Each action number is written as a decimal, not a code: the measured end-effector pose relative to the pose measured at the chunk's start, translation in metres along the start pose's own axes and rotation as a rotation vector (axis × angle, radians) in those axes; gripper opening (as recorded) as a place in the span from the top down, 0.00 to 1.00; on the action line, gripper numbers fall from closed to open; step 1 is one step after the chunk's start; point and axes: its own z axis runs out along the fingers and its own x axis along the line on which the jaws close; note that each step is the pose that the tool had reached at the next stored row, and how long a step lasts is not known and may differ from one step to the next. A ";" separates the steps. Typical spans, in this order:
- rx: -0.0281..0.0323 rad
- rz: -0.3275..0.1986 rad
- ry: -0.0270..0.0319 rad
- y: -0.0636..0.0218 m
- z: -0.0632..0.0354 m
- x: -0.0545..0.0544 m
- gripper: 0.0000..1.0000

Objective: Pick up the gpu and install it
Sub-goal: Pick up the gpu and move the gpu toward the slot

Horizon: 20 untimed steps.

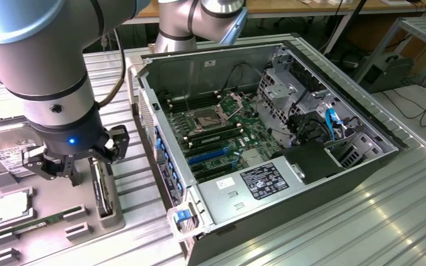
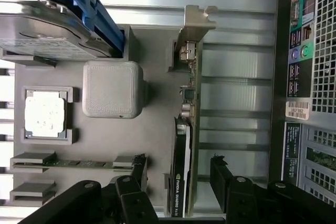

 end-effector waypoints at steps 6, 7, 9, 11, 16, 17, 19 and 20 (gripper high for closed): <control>-0.0001 0.000 0.0000 -0.0005 0.0110 0.000 0.40; 0.0000 0.000 0.0001 -0.0005 0.0127 0.000 0.40; 0.0001 0.000 0.0002 -0.0007 0.0169 0.000 0.40; 0.0000 0.000 0.0001 -0.0009 0.0206 0.000 0.40; 0.0000 0.000 0.0004 -0.0012 0.0295 0.000 0.40; 0.0000 0.000 0.0004 -0.0013 0.0306 0.000 0.40; 0.0001 0.000 0.0005 -0.0013 0.0313 0.000 0.40; 0.0001 0.000 0.0005 -0.0013 0.0313 0.000 0.40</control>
